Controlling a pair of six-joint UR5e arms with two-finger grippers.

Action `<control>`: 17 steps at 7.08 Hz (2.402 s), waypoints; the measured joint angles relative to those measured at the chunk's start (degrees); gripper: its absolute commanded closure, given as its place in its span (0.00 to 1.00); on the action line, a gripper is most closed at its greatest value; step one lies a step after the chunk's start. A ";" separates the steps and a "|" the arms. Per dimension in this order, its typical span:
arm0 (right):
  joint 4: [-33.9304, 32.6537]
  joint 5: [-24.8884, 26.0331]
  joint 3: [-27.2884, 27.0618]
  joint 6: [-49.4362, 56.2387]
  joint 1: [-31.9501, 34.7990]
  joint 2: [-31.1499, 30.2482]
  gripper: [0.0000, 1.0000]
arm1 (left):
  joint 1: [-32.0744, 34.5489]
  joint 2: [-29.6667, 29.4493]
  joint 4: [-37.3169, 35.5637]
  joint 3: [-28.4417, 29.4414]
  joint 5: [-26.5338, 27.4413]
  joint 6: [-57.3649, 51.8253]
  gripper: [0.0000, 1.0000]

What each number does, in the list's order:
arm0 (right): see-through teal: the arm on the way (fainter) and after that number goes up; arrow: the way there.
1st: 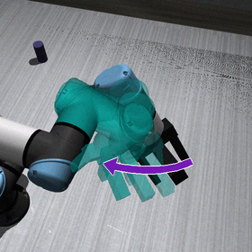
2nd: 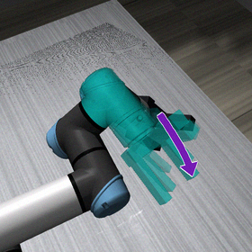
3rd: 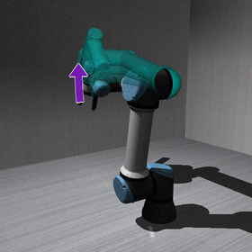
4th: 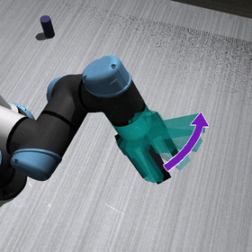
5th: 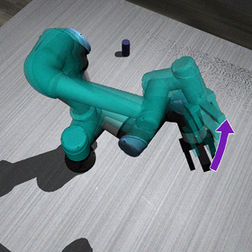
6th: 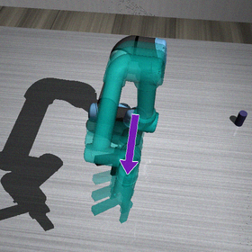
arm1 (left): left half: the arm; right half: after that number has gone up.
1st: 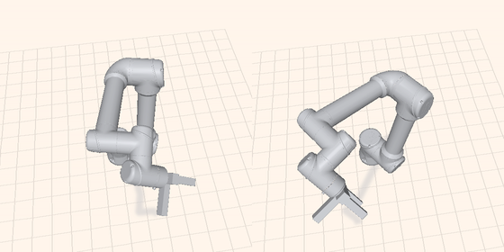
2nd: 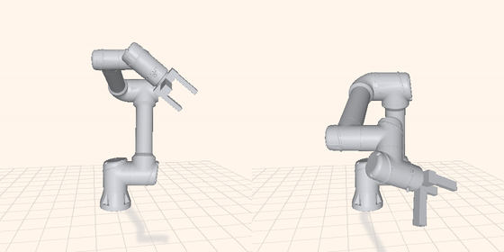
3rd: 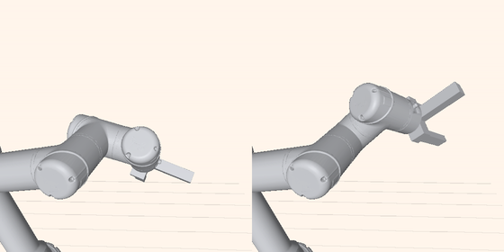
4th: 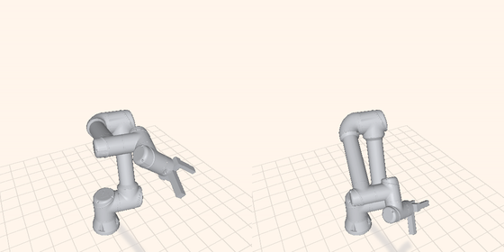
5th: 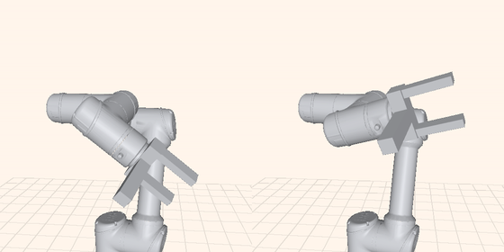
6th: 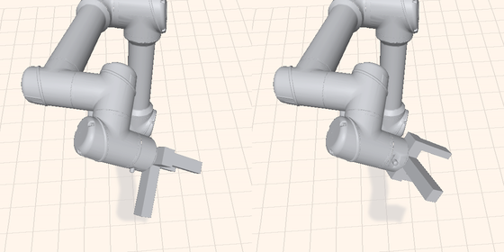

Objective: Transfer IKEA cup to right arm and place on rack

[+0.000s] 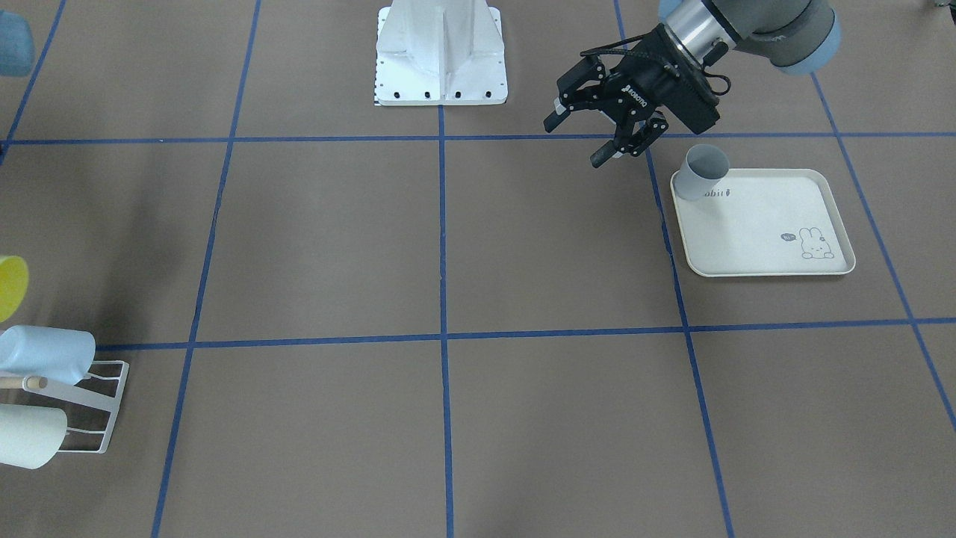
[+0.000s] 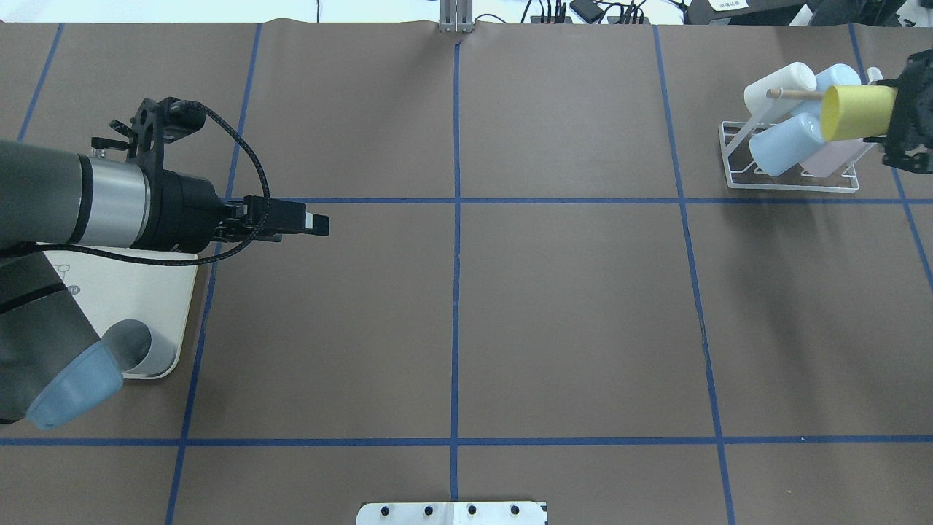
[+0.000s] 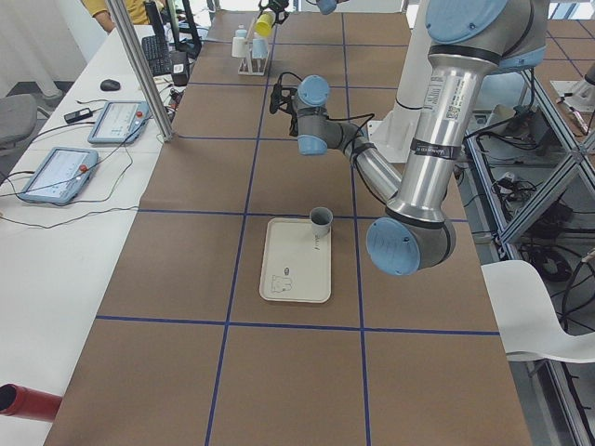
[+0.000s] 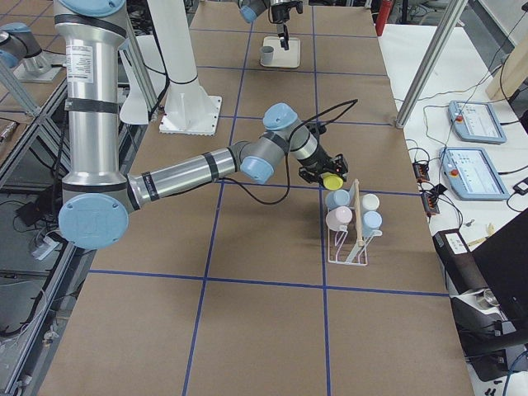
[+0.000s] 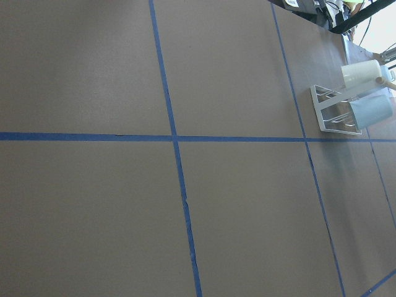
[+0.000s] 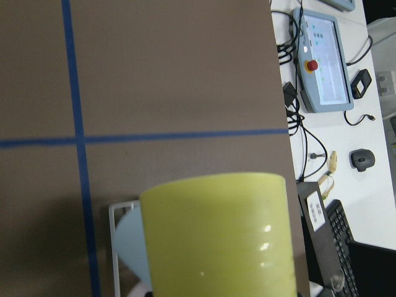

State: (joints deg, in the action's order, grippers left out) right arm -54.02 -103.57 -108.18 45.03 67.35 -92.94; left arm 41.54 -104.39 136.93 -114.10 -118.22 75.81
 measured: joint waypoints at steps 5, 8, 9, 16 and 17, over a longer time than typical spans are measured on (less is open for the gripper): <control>-5.15 20.21 3.22 30.52 1.28 -1.81 1.00 | -0.25 0.16 0.00 -0.26 0.09 0.21 0.00; -5.97 30.06 5.42 39.20 -4.60 -0.69 1.00 | -0.45 0.16 0.02 -0.19 0.02 0.22 0.00; -5.99 31.48 5.76 39.99 -5.81 -0.50 1.00 | -0.47 0.16 0.04 -0.18 0.01 0.24 0.00; -6.36 41.21 10.05 40.34 -12.34 1.44 0.97 | -0.59 0.71 0.23 -0.32 0.09 0.42 0.00; -6.36 41.81 10.42 40.38 -12.67 1.67 0.96 | -0.62 0.77 0.26 -0.33 0.09 0.45 0.00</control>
State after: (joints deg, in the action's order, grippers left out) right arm -60.38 -61.76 -97.76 85.41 54.68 -91.27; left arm 40.93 -103.62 137.19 -114.43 -118.13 76.26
